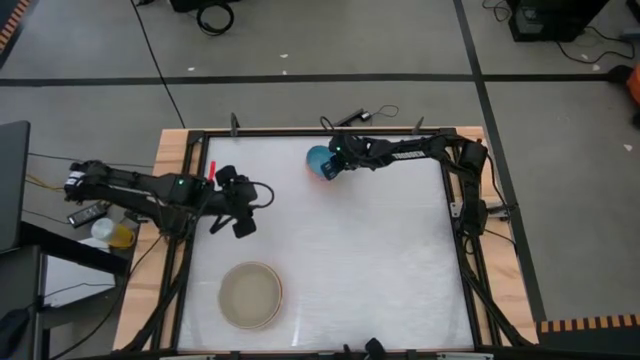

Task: Nest bowls inside each other
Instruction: Stack the blue bowl on top of the gray bowl

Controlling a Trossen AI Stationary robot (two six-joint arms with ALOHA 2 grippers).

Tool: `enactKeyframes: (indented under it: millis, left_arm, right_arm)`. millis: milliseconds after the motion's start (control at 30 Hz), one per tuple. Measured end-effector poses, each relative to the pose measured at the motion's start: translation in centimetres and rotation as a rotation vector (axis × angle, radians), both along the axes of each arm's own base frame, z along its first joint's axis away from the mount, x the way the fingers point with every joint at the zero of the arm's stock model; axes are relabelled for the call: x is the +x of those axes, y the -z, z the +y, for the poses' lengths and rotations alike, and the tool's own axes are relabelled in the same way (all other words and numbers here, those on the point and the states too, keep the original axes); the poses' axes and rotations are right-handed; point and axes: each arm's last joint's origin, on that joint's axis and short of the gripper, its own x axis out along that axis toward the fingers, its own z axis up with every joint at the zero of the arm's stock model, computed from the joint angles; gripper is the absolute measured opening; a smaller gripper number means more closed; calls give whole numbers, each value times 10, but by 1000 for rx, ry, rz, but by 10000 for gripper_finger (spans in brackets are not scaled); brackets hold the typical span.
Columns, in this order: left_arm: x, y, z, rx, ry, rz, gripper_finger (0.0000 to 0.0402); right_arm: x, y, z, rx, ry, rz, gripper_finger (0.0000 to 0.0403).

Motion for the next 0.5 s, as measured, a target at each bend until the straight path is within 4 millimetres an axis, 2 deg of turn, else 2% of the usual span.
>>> enactKeyframes:
  millis: [100, 267, 400, 500]
  left_arm:
    - [0, 0, 3, 30, 26, 22, 192]
    - [1, 0, 5, 82, 96, 54, 192]
    - [8, -1, 4, 126, 160, 42, 192]
    - [15, -2, 2, 159, 206, 19, 192]
  right_arm:
    - [3, -11, 5, -3, -52, -35, 21]
    - [4, -31, 35, -14, -173, -8, 21]
    - [8, -62, 72, -56, -284, -69, 17]
    - [11, -78, 101, -84, -368, -107, 17]
